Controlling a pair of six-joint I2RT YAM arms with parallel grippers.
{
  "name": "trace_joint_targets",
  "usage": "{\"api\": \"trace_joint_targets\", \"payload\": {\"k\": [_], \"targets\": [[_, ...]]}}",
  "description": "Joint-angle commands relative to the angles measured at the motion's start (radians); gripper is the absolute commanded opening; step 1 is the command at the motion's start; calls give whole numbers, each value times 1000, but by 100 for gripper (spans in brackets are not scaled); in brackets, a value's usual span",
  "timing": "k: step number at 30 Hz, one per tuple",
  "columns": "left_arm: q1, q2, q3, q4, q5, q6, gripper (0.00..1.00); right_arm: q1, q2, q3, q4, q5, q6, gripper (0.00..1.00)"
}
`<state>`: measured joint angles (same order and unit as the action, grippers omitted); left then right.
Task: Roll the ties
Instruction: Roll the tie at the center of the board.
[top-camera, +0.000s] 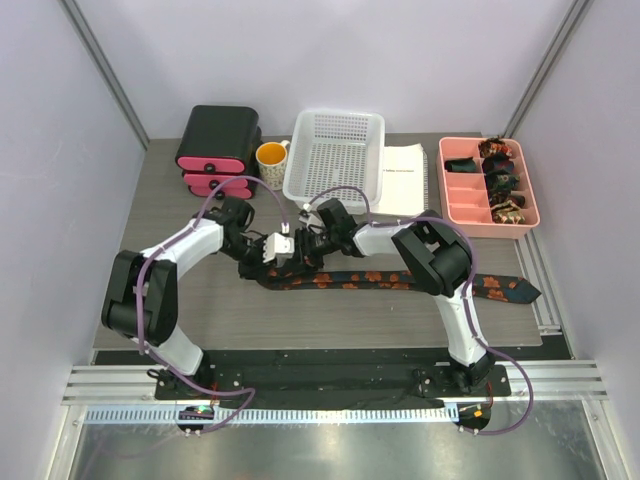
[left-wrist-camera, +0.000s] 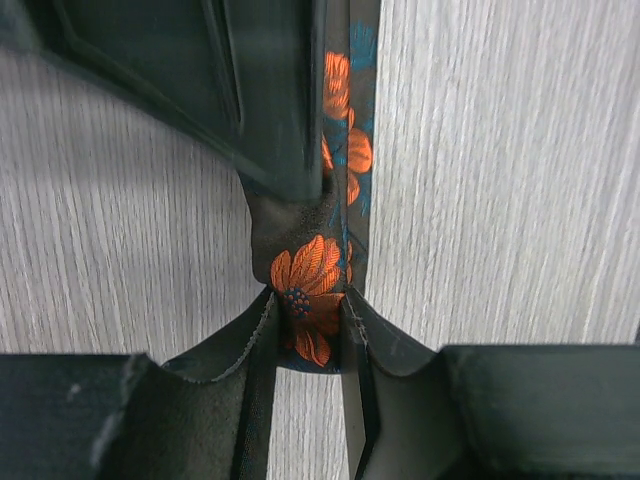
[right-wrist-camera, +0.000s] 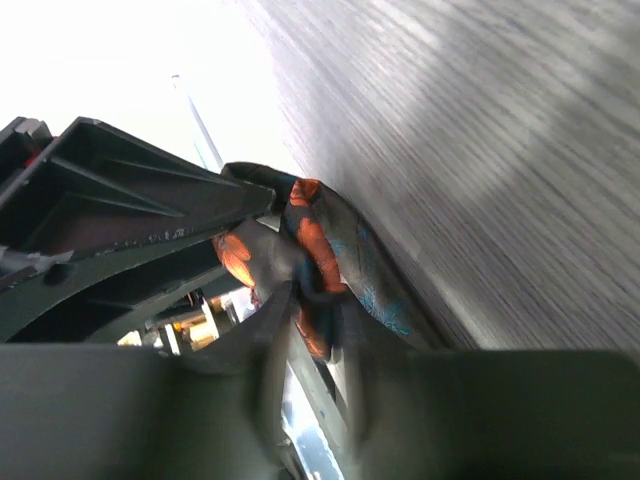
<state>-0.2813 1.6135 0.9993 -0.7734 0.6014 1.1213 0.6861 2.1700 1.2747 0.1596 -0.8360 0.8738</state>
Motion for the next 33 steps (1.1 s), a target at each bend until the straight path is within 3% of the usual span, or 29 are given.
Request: {"api": "trace_joint_targets", "payload": {"k": [1, 3, 6, 16, 22, 25, 29, 33], "targets": [[-32, -14, 42, 10, 40, -35, 30, 0, -48, -27, 32, -21, 22, 40], [-42, 5, 45, 10, 34, -38, 30, -3, -61, -38, 67, -38, 47, 49], [-50, 29, 50, 11, 15, -37, 30, -8, -73, -52, 70, -64, 47, 55], [-107, 92, 41, 17, -44, -9, 31, -14, -85, -68, 40, -64, 30, 56], [-148, 114, 30, 26, -110, -18, 29, -30, -104, -31, -126, -28, -83, 53], [-163, 126, 33, 29, -132, -31, 29, -31, -107, -15, -213, -6, -130, 44], [-167, 137, 38, 34, -149, -35, 29, -31, -93, -20, -256, 24, -147, 11], [-160, 120, 19, 43, -164, -40, 34, -31, -76, -20, -276, 41, -165, 1]]}}
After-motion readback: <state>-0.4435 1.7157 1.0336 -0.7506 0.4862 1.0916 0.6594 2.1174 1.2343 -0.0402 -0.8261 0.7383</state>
